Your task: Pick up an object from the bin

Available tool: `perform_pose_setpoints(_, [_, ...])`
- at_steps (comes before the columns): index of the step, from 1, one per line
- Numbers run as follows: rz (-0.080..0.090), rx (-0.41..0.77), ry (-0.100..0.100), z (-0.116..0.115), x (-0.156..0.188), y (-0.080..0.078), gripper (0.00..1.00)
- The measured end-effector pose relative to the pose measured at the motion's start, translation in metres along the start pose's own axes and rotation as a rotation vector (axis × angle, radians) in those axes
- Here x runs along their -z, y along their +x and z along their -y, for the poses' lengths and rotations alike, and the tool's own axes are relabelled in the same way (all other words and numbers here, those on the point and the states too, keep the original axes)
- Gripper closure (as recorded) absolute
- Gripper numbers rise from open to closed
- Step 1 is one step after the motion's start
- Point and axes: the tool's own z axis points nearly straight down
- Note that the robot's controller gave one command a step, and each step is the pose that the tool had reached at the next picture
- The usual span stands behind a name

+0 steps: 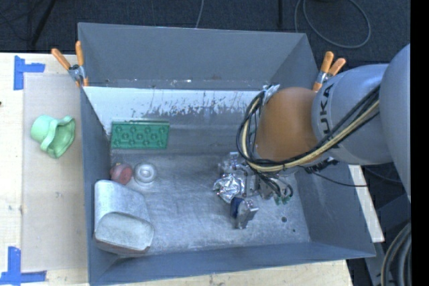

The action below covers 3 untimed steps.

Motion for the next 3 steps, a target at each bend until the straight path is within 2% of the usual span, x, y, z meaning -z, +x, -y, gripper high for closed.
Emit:
perform_pose_setpoints(1, [0.003,0.0,0.0,0.001,0.003,-0.002,1.0])
perform_pose_setpoints(2, [0.005,0.017,0.002,0.012,0.189,-0.032,1.0])
perform_pose_setpoints(3, [-0.01,0.183,-0.002,0.026,0.133,-0.021,1.0])
